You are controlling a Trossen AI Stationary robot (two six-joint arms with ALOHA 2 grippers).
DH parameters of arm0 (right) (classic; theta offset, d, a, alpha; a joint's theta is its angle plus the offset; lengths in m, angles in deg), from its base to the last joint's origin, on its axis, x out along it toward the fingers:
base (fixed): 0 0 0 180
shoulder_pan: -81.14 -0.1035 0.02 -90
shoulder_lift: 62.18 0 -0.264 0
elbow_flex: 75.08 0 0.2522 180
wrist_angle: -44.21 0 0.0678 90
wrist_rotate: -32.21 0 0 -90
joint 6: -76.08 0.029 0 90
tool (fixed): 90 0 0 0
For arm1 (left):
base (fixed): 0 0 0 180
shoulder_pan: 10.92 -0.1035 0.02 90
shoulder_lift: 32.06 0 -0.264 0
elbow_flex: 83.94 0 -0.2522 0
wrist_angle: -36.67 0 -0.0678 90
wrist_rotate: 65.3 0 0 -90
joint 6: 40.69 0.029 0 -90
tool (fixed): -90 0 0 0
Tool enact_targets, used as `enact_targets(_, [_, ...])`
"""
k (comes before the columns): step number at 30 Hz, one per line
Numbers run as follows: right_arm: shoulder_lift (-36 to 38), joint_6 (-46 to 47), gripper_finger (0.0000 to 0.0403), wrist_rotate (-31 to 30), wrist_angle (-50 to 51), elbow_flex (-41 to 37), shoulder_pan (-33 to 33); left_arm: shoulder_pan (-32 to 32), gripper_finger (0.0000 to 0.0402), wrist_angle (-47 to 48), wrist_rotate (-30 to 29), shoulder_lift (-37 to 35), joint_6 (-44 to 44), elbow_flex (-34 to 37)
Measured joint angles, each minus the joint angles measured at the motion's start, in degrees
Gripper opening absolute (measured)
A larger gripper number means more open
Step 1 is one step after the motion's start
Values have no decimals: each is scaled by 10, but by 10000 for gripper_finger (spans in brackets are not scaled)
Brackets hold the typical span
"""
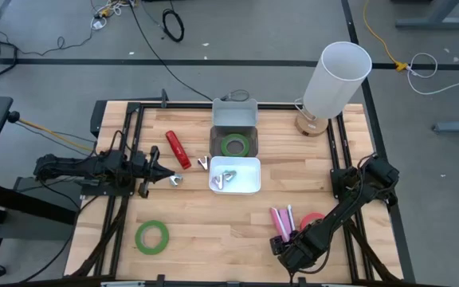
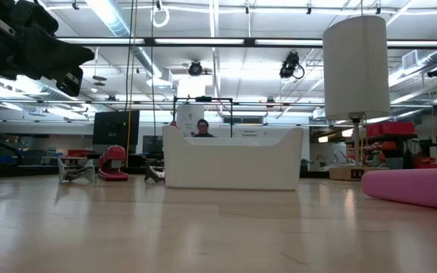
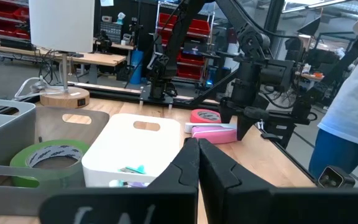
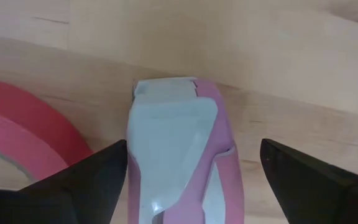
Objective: Pick and place Stapler, Stapler remover, tape
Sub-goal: Put the pink stapler in the gray bin
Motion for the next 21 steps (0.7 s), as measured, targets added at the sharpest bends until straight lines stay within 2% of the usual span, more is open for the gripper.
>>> enact_targets(14, [0,-2,261,0,1,0,0,0,3,0,0,0,0,0])
enact_targets(21, [0,-2,249,-2,3,0,0,0,3,0,0,0,0,0])
